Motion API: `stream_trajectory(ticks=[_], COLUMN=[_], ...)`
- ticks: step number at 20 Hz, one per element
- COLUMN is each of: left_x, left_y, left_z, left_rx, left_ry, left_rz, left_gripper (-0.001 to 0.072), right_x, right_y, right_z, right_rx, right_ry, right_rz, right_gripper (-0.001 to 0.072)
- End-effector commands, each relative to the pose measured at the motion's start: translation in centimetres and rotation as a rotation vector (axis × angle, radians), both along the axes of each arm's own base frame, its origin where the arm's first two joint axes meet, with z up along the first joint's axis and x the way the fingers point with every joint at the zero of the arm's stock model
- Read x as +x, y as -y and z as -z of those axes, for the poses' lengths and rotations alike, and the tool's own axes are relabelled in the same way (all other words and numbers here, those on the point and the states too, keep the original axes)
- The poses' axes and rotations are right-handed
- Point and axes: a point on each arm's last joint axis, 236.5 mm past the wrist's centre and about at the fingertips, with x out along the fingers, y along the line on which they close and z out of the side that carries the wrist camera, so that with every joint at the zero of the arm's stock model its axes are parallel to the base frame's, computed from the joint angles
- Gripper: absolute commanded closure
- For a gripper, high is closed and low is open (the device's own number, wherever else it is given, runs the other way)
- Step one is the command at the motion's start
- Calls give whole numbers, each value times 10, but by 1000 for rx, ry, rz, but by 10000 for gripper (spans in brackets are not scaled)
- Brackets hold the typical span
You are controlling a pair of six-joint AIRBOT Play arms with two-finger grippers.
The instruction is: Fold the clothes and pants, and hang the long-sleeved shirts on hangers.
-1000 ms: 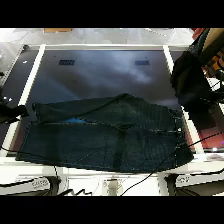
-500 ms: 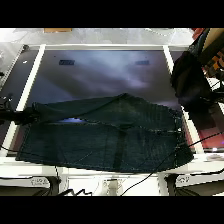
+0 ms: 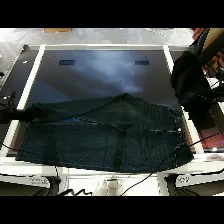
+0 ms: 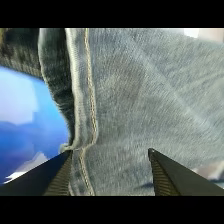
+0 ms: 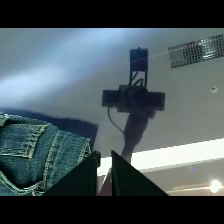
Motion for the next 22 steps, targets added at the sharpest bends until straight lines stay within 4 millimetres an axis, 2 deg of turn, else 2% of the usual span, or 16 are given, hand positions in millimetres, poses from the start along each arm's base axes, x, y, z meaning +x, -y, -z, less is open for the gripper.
stream_trajectory(ticks=[1,2,4,9,11,17,18,20,21,22], left_x=[18,21,16,-18,-22,-33,-35,-36,-36,-35], left_y=[-13,-15,-14,-13,-8,16,19,21,21,22], left_z=[-28,-32,-27,8,18,32,31,31,31,29], left_rx=[50,51,50,71,47,-23,-34,-39,-40,-47], left_ry=[75,79,55,-97,-118,-154,-161,-163,-162,-156], left_rz=[7,0,11,113,136,240,251,257,257,253], left_gripper=[144,144,144,135,103,119,161,181,322,534], right_x=[2,2,3,4,5,13,14,15,15,16], right_y=[-2,-1,-1,-2,-5,-19,-21,-22,-23,-24], right_z=[-1,-1,-1,-1,-2,-6,-7,-8,-8,-8], right_rx=[6,5,4,8,20,86,94,103,104,109], right_ry=[7,8,13,15,22,59,63,68,68,71], right_rz=[-1,-1,1,2,3,5,4,4,4,4], right_gripper=[592,592,592,592,592,592,592,592,592,592])
